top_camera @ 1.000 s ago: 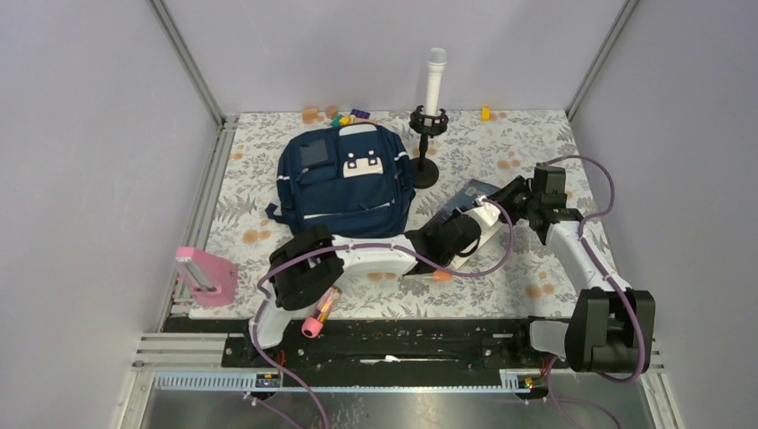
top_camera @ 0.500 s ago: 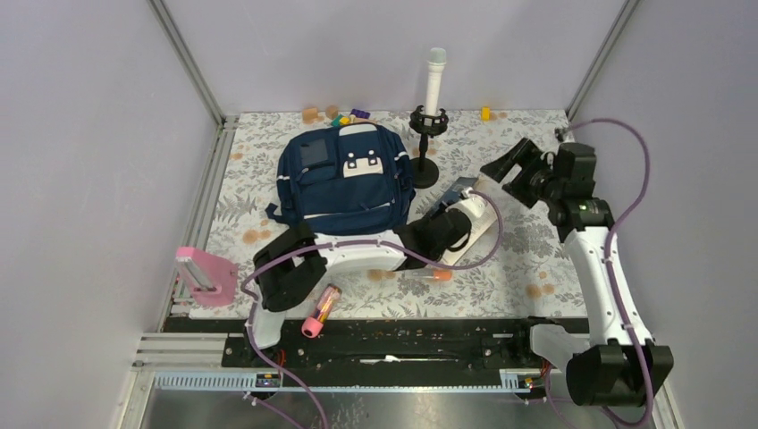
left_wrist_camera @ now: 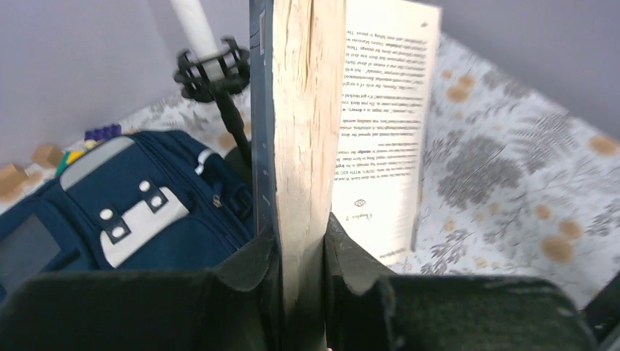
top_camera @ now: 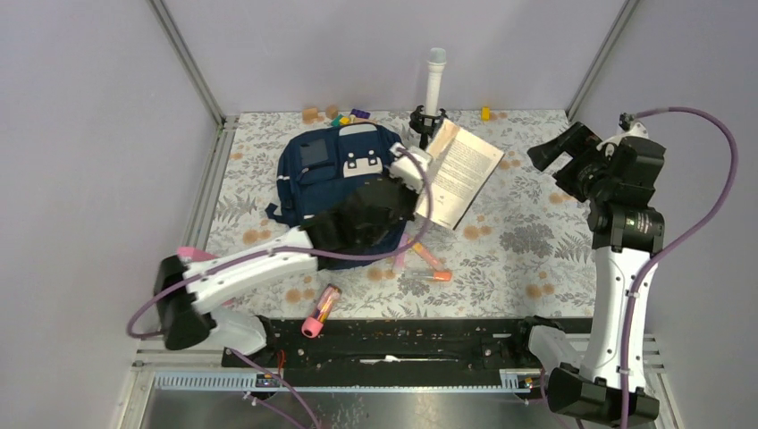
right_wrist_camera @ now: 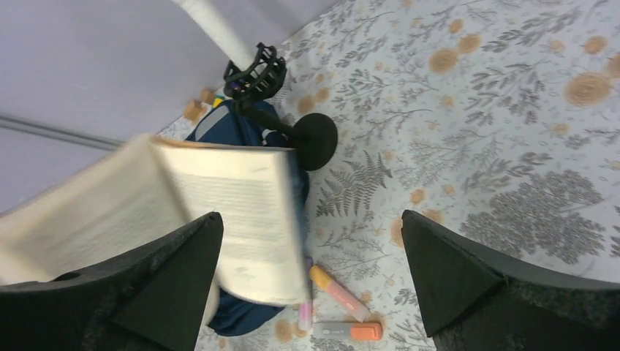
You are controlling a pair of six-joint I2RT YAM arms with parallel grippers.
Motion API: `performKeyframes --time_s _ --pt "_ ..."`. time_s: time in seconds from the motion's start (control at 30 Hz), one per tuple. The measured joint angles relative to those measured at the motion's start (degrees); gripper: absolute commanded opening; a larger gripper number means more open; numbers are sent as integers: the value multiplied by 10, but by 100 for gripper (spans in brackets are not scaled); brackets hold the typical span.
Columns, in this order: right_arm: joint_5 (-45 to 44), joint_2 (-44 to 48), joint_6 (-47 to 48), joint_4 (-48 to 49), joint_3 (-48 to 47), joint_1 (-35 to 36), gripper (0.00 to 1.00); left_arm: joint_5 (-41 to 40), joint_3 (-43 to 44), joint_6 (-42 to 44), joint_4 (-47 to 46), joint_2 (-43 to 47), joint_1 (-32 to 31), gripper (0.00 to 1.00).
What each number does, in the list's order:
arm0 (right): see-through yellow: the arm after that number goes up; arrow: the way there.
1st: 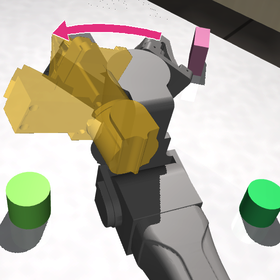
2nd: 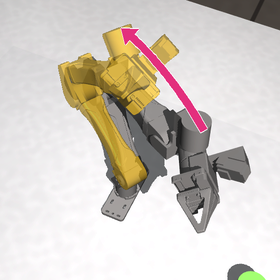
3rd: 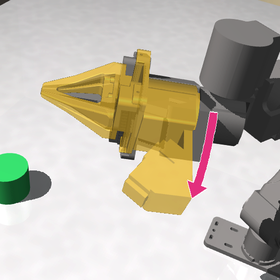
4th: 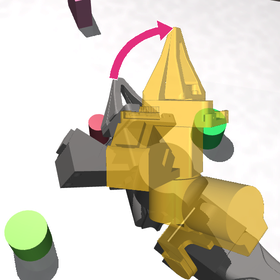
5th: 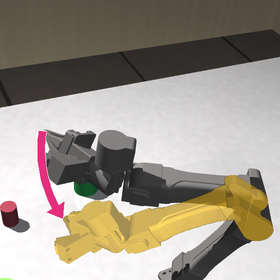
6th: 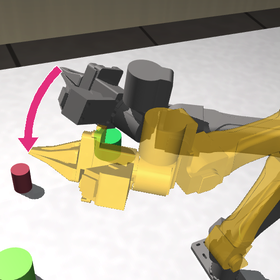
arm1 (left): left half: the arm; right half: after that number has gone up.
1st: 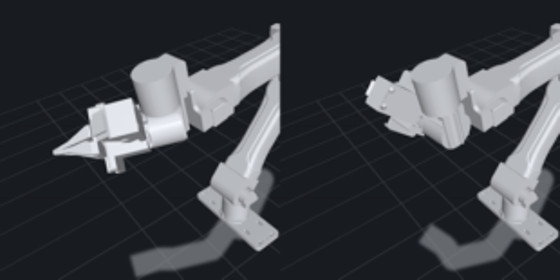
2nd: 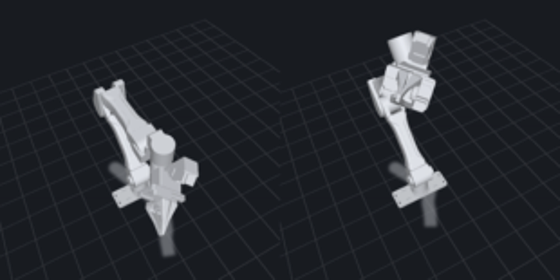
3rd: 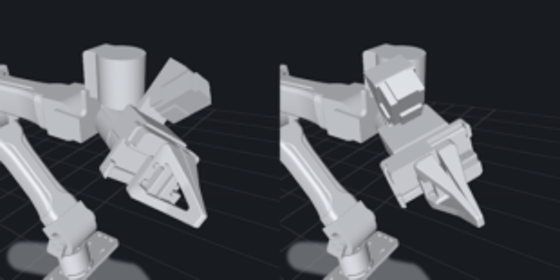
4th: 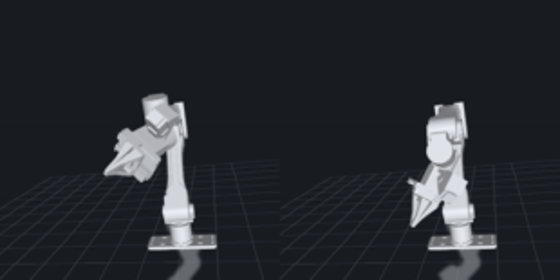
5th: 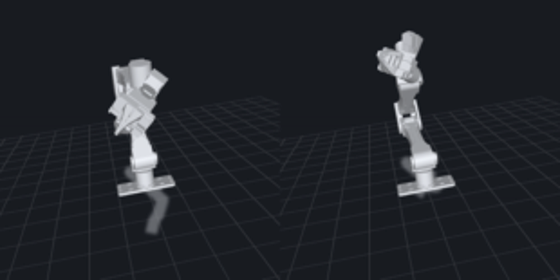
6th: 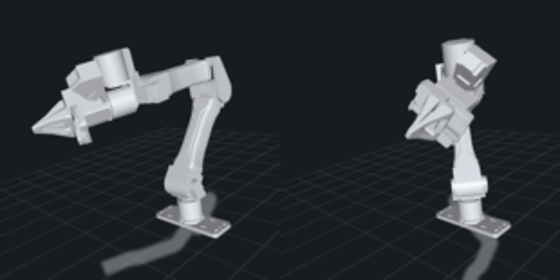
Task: Pack the student bag
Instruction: Pick up the book from the center of the board.
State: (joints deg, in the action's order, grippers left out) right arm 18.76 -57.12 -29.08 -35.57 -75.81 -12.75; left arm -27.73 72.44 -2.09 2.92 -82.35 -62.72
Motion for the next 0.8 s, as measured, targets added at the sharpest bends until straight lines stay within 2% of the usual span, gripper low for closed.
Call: performKeyframes --time_s 0.2,0.3,0.5,0.7,0.8 --pt "-12 33 15 -27 17 -18 100 42 -21 -10 22 147 8 0" --pt "25 45 17 -13 64 -21 100 70 -35 -14 46 217 8 0" --pt "210 78 -28 105 199 0 100 162 -51 -33 83 325 9 0" --pt "292 100 -51 198 207 101 100 241 -51 -68 100 350 9 0" --pt "334 112 -109 301 219 118 100 278 -51 -87 113 348 9 0"
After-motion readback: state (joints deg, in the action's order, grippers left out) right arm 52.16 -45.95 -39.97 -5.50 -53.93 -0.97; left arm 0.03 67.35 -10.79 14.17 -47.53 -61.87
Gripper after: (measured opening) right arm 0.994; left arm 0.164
